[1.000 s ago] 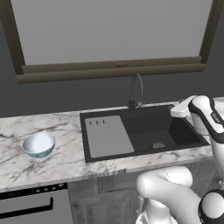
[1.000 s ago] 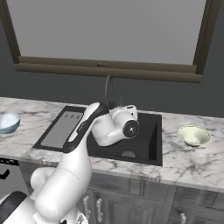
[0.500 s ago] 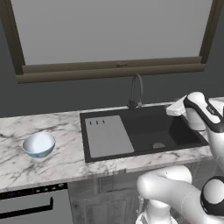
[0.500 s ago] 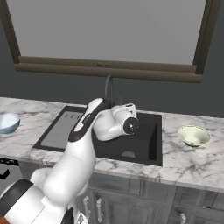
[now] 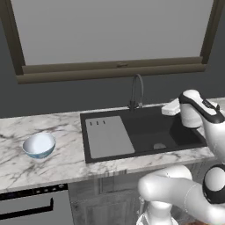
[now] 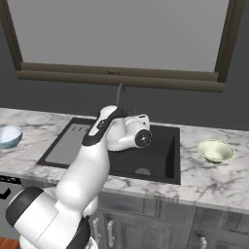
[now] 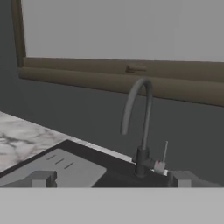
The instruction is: Rinse each bowl for a few seconds and place them down in the sink or on the counter.
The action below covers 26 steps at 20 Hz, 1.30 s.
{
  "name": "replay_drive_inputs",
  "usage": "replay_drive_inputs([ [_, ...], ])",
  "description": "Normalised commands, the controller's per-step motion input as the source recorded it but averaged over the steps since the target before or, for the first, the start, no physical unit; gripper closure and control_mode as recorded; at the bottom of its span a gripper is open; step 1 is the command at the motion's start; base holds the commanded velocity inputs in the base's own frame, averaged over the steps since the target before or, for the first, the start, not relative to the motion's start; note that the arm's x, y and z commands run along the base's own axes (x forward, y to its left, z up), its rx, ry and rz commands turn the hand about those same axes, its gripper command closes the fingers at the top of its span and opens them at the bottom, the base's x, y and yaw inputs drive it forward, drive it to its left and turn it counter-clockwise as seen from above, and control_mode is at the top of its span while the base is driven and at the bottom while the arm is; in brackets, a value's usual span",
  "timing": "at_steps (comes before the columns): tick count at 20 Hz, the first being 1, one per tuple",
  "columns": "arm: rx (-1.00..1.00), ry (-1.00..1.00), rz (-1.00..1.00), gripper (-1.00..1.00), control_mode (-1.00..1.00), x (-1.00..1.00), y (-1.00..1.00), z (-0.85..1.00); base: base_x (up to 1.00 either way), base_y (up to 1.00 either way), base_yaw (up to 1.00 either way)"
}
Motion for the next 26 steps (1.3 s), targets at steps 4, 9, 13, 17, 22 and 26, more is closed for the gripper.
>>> replay_drive_inputs([
  [4,0.03,-0.02,0.00,-1.00,-1.00,0.27,0.00,-0.06,0.00,0.00,0.00],
  [9,0.03,-0.01,0.00,-1.00,-1.00,0.33,0.01,-0.12,0.00,0.00,0.00],
  [13,0.02,0.00,0.00,-1.00,-1.00,0.33,0.01,-0.13,0.00,0.00,0.00],
  [17,0.01,0.00,0.00,-1.00,-1.00,0.30,0.00,-0.10,0.00,0.00,0.00],
  [22,0.00,-0.04,0.01,-1.00,-1.00,0.29,0.00,-0.15,0.00,0.00,0.00],
  [26,0.00,-0.05,0.01,-1.00,-1.00,0.38,0.00,-0.19,0.00,0.00,0.00],
])
